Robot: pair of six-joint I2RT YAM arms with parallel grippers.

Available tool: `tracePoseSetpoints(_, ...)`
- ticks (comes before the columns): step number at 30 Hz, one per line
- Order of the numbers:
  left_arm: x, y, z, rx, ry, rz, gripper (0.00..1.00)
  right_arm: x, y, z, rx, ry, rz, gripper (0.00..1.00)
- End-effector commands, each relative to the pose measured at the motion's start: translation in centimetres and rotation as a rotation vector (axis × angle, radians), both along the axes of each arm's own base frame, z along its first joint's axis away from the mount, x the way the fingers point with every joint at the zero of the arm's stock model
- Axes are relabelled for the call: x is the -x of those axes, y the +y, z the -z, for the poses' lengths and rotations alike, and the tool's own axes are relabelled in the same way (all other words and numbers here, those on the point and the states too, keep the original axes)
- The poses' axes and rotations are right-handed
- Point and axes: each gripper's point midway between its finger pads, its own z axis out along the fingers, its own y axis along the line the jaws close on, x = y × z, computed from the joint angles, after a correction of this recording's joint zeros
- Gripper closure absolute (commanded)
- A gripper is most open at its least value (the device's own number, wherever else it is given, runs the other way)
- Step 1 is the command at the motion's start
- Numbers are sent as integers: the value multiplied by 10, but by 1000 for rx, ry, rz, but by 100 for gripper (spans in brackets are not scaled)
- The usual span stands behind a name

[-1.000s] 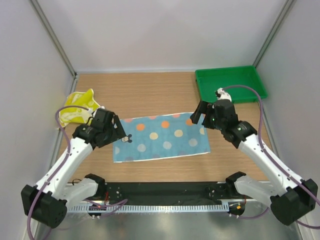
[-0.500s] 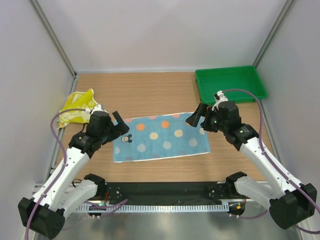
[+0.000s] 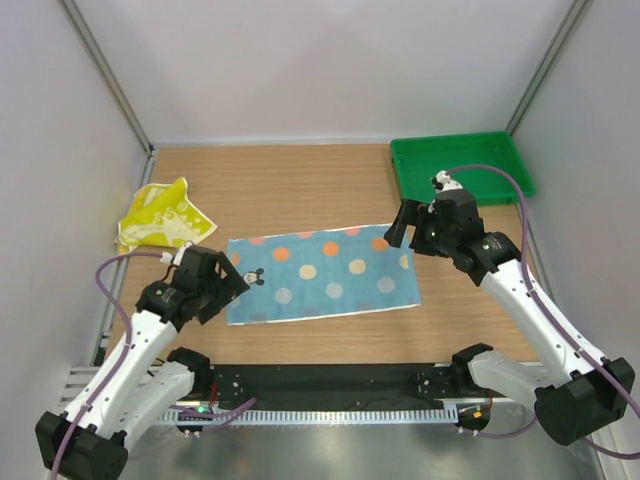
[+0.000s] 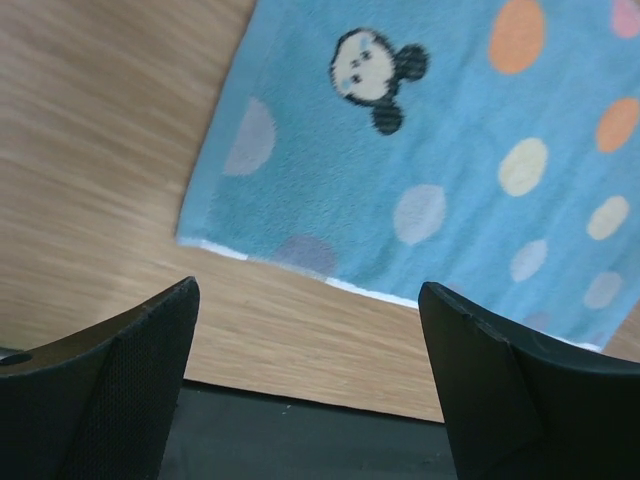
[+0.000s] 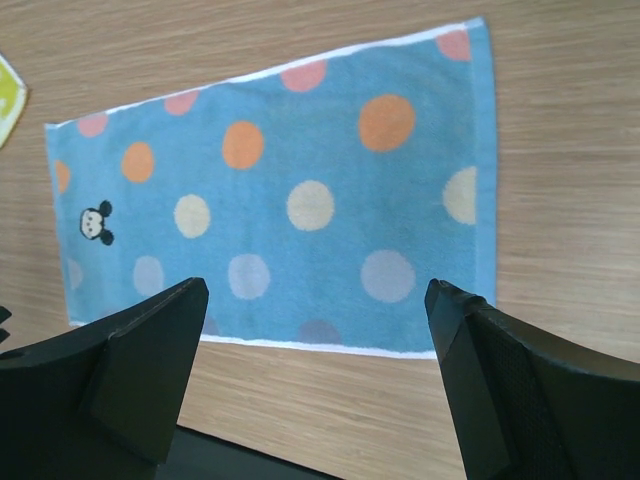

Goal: Roll the towels

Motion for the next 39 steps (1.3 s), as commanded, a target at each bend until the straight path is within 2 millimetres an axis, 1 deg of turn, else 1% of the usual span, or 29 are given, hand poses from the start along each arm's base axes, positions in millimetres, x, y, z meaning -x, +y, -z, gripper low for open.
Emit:
tracePoseSetpoints(1, 17, 2, 26, 19, 119, -70, 10, -2, -15, -2, 81, 12, 38, 2)
tracePoseSetpoints(2, 20, 4, 32, 14, 137, -76, 7, -2, -14, -1, 81, 14, 35, 2)
tracePoseSetpoints(3, 21, 5, 35, 1, 143, -85, 7, -2, -14, 0, 80, 16, 35, 2)
tracePoseSetpoints(4, 23, 6, 37, -18, 164, -87, 4, -2, -12, 3, 73, 23, 32, 2)
tracePoseSetpoints(6, 25, 9, 38, -50, 183, -94, 4, -2, -11, 6, 65, 34, 33, 1)
tracePoseSetpoints(9, 28, 12, 46, -104, 209, -101, 4, -5, -7, 13, 54, 52, 33, 0)
tracePoseSetpoints(10, 29, 13, 52, -114, 219, -105, 5, -4, -2, 14, 38, 63, 11, 0)
tracePoseSetpoints(11, 25, 9, 56, -104, 214, -100, 7, -5, 0, 17, 38, 72, 8, 0)
tracePoseSetpoints(12, 21, 5, 59, -88, 201, -92, 7, -6, 0, 18, 37, 74, 9, 0)
tracePoseSetpoints(13, 24, 4, 70, -83, 210, -76, 7, -7, 0, 17, 37, 72, 13, 0)
tracePoseSetpoints(14, 17, -5, 70, -43, 177, -54, 9, -8, 0, 19, 43, 79, 11, 0)
tracePoseSetpoints(16, 18, -4, 74, -40, 173, -61, 10, -9, -1, 17, 49, 80, 14, 0)
tracePoseSetpoints(18, 17, 0, 77, -59, 167, -75, 15, -7, -3, 19, 67, 94, 9, 0)
tracePoseSetpoints(19, 18, 2, 79, -67, 170, -78, 20, -6, -4, 20, 73, 100, 8, 0)
tracePoseSetpoints(22, 16, 3, 83, -83, 173, -75, 25, -5, -5, 23, 84, 101, 3, 1)
tracePoseSetpoints(25, 14, 3, 89, -97, 182, -73, 32, -6, -5, 27, 82, 108, 9, 4)
tracePoseSetpoints(27, 13, 4, 91, -107, 193, -74, 32, -7, -4, 29, 83, 113, 10, 5)
tracePoseSetpoints(34, 15, 9, 95, -140, 218, -85, 42, -8, -4, 29, 85, 119, 12, 7)
tracePoseSetpoints(39, 17, 16, 98, -165, 220, -108, 45, -7, -3, 34, 82, 133, 17, 9)
